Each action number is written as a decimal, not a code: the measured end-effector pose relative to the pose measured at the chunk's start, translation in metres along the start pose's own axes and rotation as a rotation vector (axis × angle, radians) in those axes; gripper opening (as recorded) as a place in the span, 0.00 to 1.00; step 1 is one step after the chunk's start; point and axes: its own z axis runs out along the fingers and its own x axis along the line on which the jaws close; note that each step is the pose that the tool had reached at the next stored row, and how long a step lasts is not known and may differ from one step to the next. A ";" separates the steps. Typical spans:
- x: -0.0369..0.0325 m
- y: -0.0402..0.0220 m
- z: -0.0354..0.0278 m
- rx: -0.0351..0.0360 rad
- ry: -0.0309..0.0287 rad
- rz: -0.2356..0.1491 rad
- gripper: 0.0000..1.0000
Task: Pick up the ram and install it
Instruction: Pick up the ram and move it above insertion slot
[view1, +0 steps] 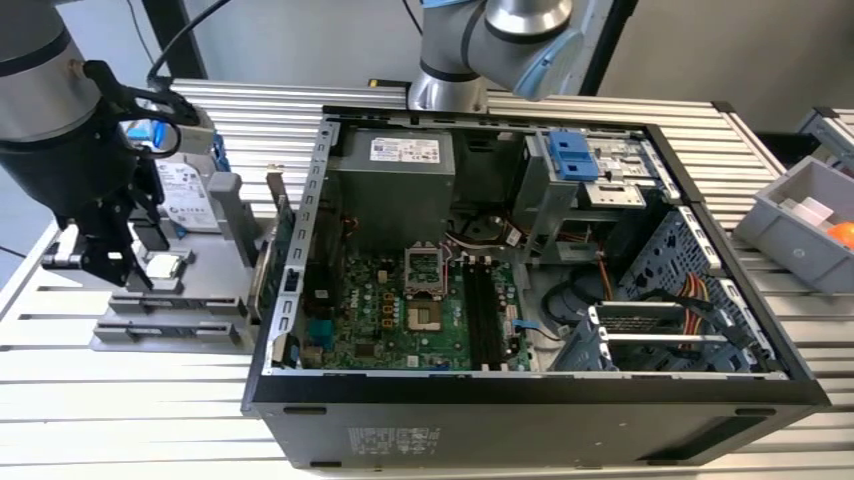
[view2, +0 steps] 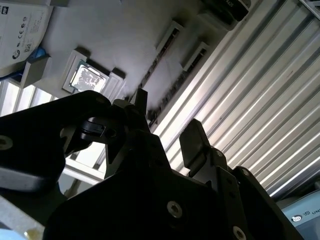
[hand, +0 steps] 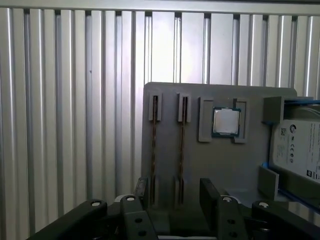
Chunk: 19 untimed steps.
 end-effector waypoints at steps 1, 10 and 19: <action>0.0000 0.0002 0.0017 0.0000 0.0001 0.000 1.00; 0.0003 0.0018 0.0135 0.0001 0.0006 0.000 1.00; 0.0009 0.0031 0.0250 0.0001 0.0006 0.000 1.00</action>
